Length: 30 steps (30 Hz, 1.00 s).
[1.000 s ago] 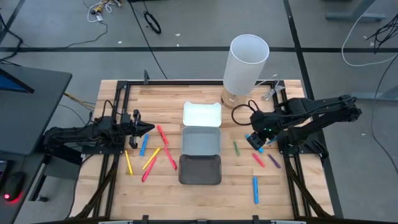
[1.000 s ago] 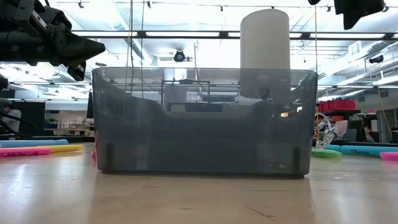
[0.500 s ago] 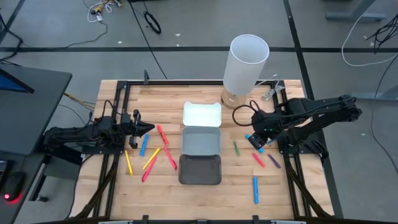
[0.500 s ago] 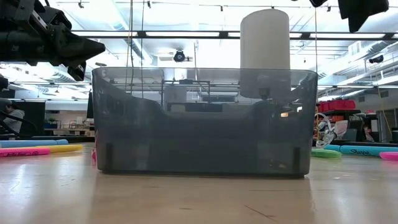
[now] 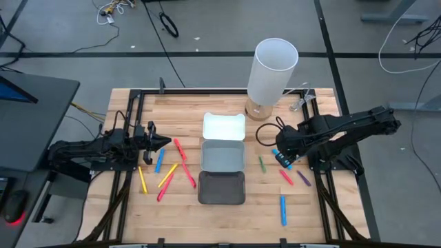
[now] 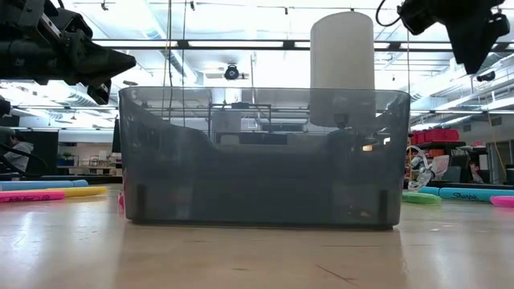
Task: Pick & Place Markers
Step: Put the top right blue highlighter pen into the gray bin
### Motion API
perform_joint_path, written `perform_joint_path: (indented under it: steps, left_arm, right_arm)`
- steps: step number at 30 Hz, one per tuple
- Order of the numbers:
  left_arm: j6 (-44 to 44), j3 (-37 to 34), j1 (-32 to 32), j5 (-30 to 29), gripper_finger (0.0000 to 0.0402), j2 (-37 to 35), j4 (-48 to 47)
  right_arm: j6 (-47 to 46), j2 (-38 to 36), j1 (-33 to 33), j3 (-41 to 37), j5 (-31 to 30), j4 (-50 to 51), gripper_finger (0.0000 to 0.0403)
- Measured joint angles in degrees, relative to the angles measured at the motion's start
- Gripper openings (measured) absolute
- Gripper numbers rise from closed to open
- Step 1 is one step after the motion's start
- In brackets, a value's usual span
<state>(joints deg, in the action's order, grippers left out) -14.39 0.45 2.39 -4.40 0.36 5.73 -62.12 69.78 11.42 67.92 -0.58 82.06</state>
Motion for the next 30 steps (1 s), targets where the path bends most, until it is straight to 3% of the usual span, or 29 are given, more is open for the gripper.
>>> perform_joint_path:
  steps: [16,30]
  left_arm:
    - [0.0,-0.02,0.0,-0.01,0.0023,0.0,-0.01]
    - [0.0,0.0,0.02,-0.02,0.0023,0.0,0.01]
  right_arm:
    - [1.11,-0.02,-0.14,-8.52,-2.12,-4.28,0.0193]
    - [1.19,-0.02,-0.65,-19.34,-2.03,-14.57,0.0193]
